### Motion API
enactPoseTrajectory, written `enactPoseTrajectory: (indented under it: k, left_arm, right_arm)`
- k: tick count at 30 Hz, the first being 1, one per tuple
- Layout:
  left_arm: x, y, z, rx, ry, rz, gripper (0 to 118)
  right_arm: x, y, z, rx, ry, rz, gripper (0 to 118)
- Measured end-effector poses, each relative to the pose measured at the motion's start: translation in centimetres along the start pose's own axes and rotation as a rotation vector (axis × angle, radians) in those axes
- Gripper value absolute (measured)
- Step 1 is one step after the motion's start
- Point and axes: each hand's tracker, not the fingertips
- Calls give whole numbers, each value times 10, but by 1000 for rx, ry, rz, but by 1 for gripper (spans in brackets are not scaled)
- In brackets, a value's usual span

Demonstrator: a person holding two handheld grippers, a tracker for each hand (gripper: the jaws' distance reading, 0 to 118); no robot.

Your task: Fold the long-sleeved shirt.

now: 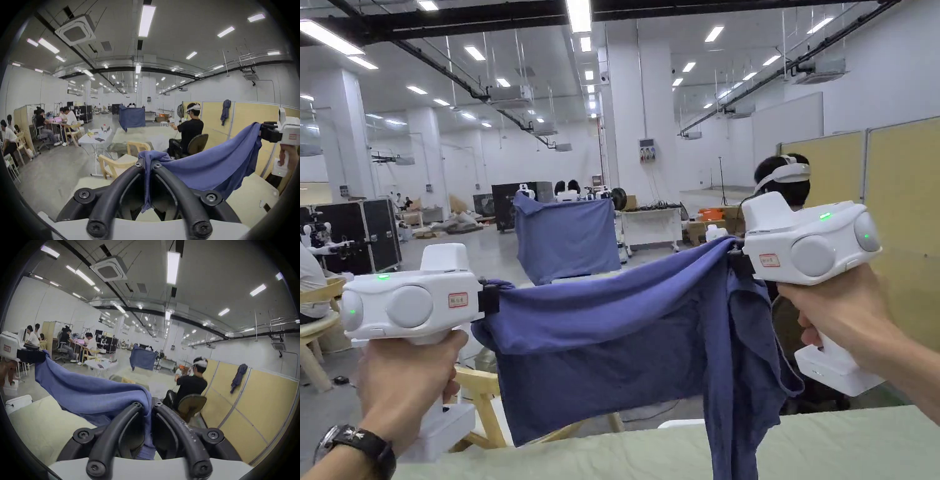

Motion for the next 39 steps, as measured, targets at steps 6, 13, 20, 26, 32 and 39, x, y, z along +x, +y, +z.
enactPoseTrajectory:
  k: [6,13,20,26,32,39]
  left_arm:
    - [4,-110,-11,-165,-21,49,5]
    - [15,-218,12,-329,-45,35,5]
    - [27,-327,79,-496,-87,115,5]
    - [44,-379,177,-559,-117,23,5]
    - [40,-417,256,-570,-62,108,5]
    - [40,-456,312,-683,-50,78,5]
  right_arm:
    - [-22,-103,-10,-171,57,-51,9]
    - [-50,-210,23,-344,111,-49,9]
    - [-81,-317,100,-474,163,-113,9]
    - [-109,-377,193,-492,196,-130,9]
    - [-136,-405,266,-506,227,-137,9]
    - [-163,-425,314,-555,280,-145,9]
